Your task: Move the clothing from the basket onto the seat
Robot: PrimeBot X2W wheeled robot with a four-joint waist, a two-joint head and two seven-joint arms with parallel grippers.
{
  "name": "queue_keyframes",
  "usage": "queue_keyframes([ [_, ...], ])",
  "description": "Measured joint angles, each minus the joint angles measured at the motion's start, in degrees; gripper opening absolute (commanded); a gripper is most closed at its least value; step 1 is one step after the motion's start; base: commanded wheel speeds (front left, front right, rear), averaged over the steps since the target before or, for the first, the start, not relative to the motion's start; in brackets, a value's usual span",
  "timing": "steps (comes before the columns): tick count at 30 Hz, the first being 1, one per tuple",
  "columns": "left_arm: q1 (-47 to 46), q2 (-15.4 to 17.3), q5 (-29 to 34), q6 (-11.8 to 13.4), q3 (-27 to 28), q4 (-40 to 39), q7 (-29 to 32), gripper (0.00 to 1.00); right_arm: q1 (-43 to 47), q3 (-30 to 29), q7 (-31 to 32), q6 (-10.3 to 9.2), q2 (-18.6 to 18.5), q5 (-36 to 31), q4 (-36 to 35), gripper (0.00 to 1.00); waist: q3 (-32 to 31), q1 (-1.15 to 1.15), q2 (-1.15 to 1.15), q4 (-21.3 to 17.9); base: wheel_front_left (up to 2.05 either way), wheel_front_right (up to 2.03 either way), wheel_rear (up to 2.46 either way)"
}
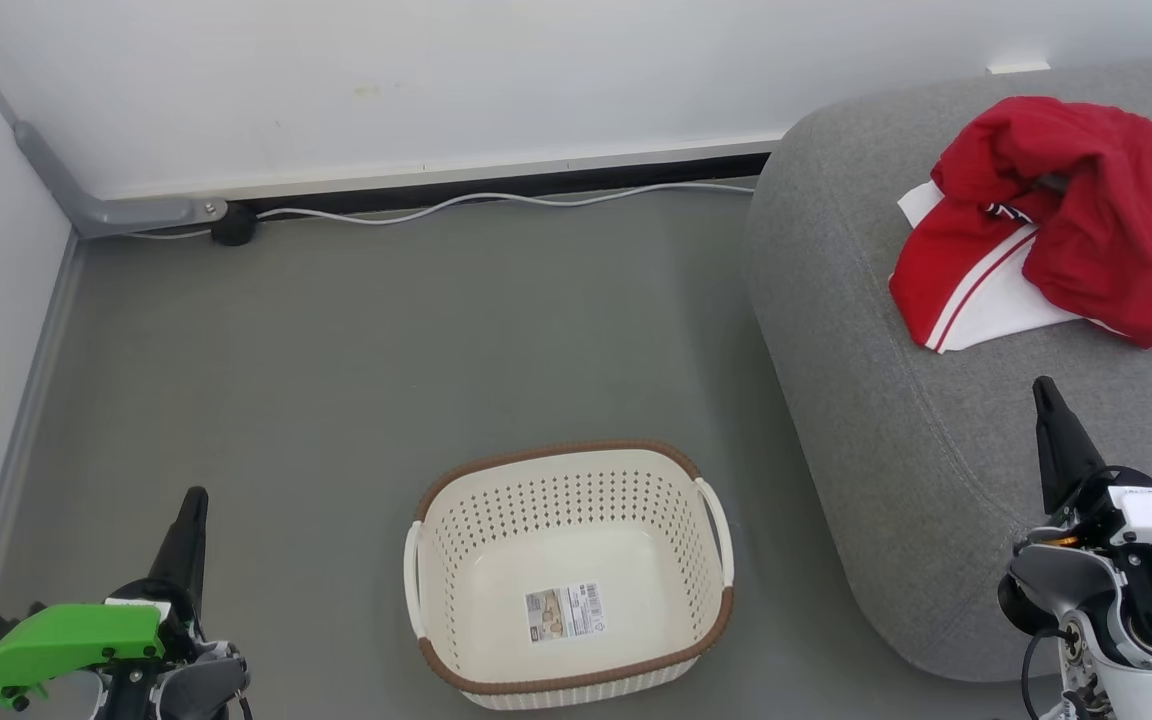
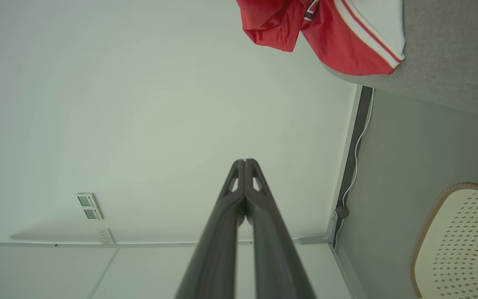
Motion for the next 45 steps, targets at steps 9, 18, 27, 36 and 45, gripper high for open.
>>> queue_keyframes([
  [9, -0.03, -0.01, 0.00, 0.00, 0.03, 0.04, 0.01, 0.00, 0.01, 0.02, 0.00, 0.01, 0.00, 0.00, -0.02, 0.00, 0.00, 0.00, 0.00, 0.00, 0.00, 0.00, 0.00],
  [18, -0.03, -0.02, 0.00, -0.01, 0.07, 0.07, 0.01, 0.00, 0.01, 0.07, 0.00, 0.01, 0.00, 0.05, -0.04, 0.00, 0.00, 0.00, 0.00, 0.00, 0.00, 0.00, 0.00],
  [27, -0.04, -0.04, 0.00, -0.01, 0.09, 0.08, 0.04, 0.00, 0.02, 0.10, -0.09, 0.07, 0.00, 0.24, -0.07, 0.00, 0.00, 0.00, 0.00, 0.00, 0.00, 0.00, 0.00],
  [36, -0.05, -0.08, 0.00, -0.01, 0.12, 0.08, 0.05, 0.00, 0.02, 0.14, -0.09, 0.07, 0.00, 0.25, -0.12, 0.00, 0.00, 0.00, 0.00, 0.00, 0.00, 0.00, 0.00],
  [45, -0.05, -0.10, 0.00, -0.19, 0.14, 0.07, 0.05, 0.00, 0.02, 0.15, -0.09, 0.07, 0.00, 0.25, -0.15, 0.00, 0.00, 0.00, 0.00, 0.01, 0.00, 0.00, 0.00],
])
